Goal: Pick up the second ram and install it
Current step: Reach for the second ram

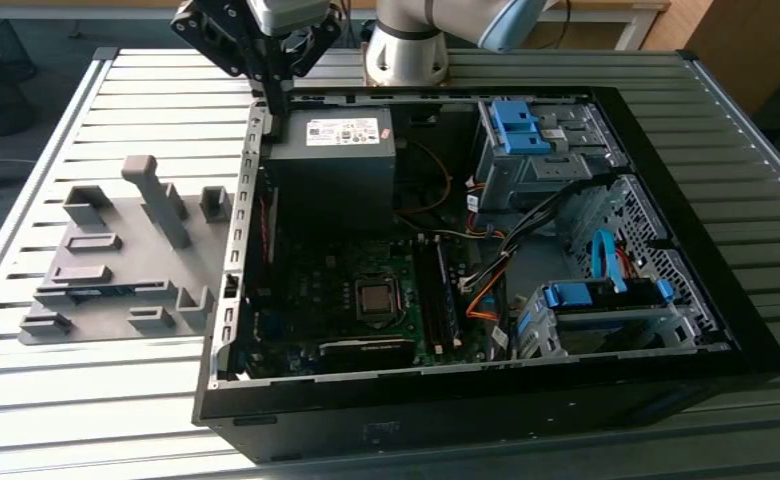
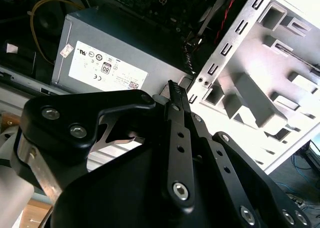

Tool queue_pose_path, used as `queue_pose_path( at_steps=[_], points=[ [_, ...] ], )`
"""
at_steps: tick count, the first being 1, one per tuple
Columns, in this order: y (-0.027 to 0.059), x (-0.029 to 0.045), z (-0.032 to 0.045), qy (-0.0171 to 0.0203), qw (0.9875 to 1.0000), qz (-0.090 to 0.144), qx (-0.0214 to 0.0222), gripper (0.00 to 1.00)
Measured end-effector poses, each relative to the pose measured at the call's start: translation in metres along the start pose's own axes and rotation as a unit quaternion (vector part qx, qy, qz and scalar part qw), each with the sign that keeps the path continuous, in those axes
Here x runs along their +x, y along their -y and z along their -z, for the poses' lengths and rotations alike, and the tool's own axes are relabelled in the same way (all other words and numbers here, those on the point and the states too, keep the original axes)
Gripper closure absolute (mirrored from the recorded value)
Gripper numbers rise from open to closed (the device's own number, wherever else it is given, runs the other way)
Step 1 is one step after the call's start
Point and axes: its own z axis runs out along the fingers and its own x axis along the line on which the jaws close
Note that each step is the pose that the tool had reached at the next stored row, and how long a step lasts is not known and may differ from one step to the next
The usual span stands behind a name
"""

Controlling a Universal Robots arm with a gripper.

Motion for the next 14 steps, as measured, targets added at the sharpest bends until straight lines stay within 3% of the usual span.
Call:
queue_pose_path(
  at_steps=[14],
  points=[
    [0.0002,0.0029,0.0000,0.0000,1.0000,0.000,0.0000,0.89]
  ],
)
